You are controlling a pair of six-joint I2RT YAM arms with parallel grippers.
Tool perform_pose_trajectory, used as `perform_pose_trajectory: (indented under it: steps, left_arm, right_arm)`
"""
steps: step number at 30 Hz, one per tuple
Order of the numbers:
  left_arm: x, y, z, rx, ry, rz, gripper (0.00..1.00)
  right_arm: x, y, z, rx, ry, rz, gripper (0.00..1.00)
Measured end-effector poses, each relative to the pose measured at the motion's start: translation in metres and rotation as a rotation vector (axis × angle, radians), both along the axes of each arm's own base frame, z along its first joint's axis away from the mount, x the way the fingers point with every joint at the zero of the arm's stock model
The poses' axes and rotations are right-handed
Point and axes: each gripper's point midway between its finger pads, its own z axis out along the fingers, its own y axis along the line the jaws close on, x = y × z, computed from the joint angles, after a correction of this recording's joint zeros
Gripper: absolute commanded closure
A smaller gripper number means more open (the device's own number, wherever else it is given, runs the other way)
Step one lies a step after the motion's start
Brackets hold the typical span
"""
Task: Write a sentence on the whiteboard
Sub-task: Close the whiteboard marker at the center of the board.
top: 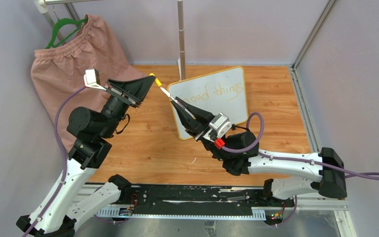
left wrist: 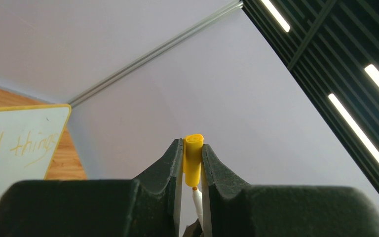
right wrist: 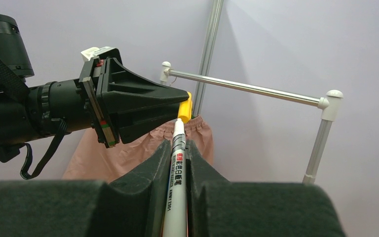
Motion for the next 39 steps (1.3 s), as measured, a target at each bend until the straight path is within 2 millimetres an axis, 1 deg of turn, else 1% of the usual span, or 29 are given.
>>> perform_pose_trajectory:
  steps: [14,39]
  left_arm:
    - [-0.001,-0.0009,0.0,0.002,-0.002,-0.007,1.0]
    - [-0.0012,-0.0006,0.0002,0.002,-0.003,-0.006,1.0]
  right_arm:
    - [0.0014,0.0065,-0.0045,-0.016,0.007,0.003,1.0]
    - [0.0009,0.004,-0.0016,-0.006,0.003,0.001,1.0]
